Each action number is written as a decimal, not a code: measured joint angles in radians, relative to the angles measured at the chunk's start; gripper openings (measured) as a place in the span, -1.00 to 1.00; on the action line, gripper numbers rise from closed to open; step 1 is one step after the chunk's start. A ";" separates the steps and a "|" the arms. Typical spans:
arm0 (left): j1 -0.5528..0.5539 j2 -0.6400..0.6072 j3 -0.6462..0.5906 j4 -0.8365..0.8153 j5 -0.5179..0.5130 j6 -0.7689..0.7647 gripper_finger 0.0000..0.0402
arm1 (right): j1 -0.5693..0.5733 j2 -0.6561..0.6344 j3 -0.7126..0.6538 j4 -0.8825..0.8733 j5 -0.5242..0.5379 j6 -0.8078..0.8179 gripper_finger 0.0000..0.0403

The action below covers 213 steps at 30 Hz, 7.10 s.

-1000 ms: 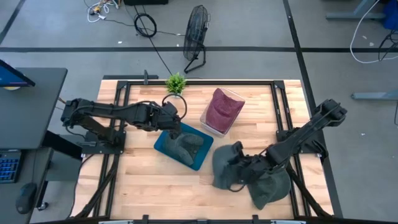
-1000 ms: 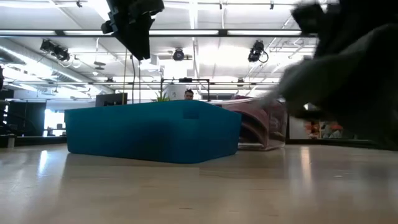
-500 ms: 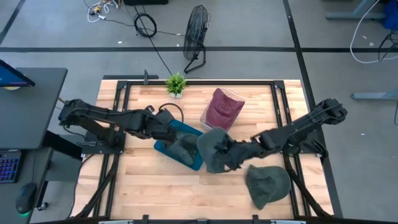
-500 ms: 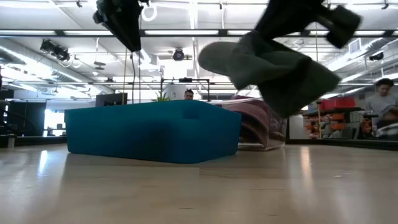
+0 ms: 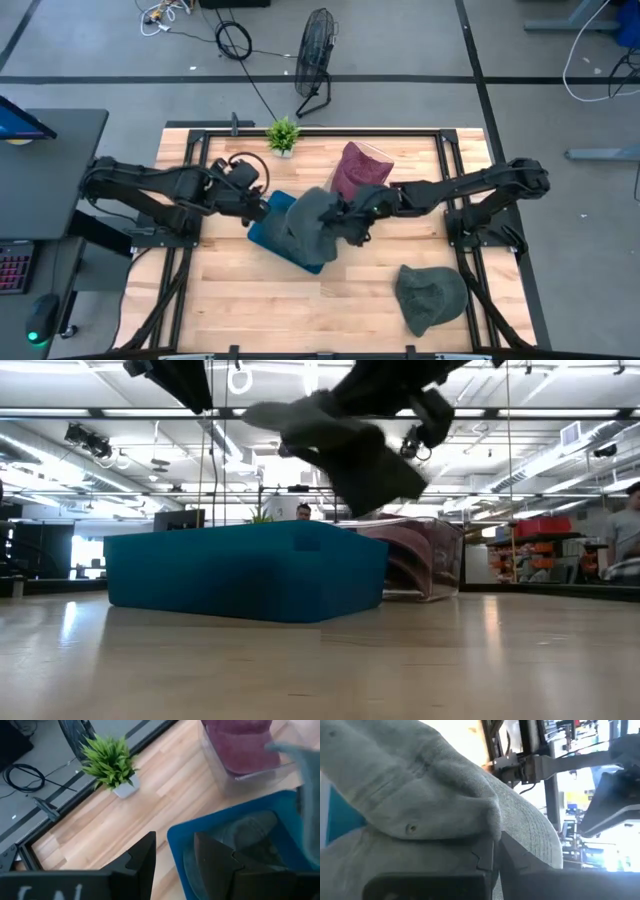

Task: Pick & Place hat
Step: Put the left gray cap into the blue bin, then put the gray cap into the blue bin

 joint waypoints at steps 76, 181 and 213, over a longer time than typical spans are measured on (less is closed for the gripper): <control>0.016 -0.011 0.000 -0.033 -0.028 0.000 -0.32 | 0.000 0.458 0.246 -0.181 -0.041 0.362 -0.98; 0.016 -0.009 0.000 -0.009 -0.028 0.107 -0.31 | 0.654 -0.025 -0.010 -0.891 0.222 2.224 -0.98; 0.016 -0.009 0.000 -0.008 0.052 0.108 -0.31 | 0.004 0.076 -0.007 0.118 0.115 0.295 -0.99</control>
